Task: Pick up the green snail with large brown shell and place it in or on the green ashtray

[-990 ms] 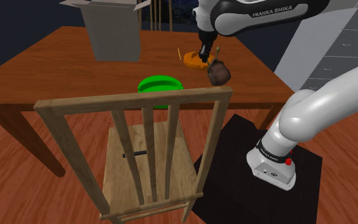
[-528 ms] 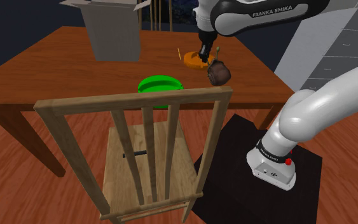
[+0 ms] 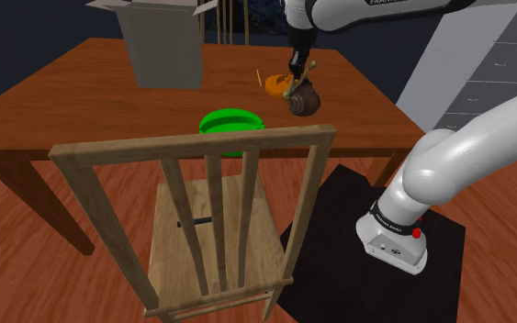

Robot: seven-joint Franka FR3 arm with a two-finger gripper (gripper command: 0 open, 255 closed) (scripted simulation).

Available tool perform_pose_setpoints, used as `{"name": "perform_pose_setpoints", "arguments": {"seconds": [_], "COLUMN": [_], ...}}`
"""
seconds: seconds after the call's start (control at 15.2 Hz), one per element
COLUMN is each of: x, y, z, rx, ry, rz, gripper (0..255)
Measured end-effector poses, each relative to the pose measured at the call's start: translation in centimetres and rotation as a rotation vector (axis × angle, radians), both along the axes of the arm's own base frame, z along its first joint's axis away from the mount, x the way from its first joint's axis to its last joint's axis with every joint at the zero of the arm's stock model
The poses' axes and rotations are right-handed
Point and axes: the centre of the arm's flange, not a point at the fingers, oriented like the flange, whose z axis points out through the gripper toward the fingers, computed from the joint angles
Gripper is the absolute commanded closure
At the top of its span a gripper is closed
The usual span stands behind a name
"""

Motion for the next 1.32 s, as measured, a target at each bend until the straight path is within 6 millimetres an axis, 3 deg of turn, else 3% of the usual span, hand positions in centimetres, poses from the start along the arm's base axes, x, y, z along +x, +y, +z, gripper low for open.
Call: {"name": "perform_pose_setpoints", "arguments": {"seconds": [0.79,1.06,1.32], "x": [-0.2,1.4,3.3], "y": [0.1,3.6,8.5], "z": [6.3,7.2,8.5], "rx": [0.0,-0.001,-0.001], "ry": [0.0,0.0,0.0], "rz": [0.0,0.001,0.001], "gripper": [255,255,255]}}
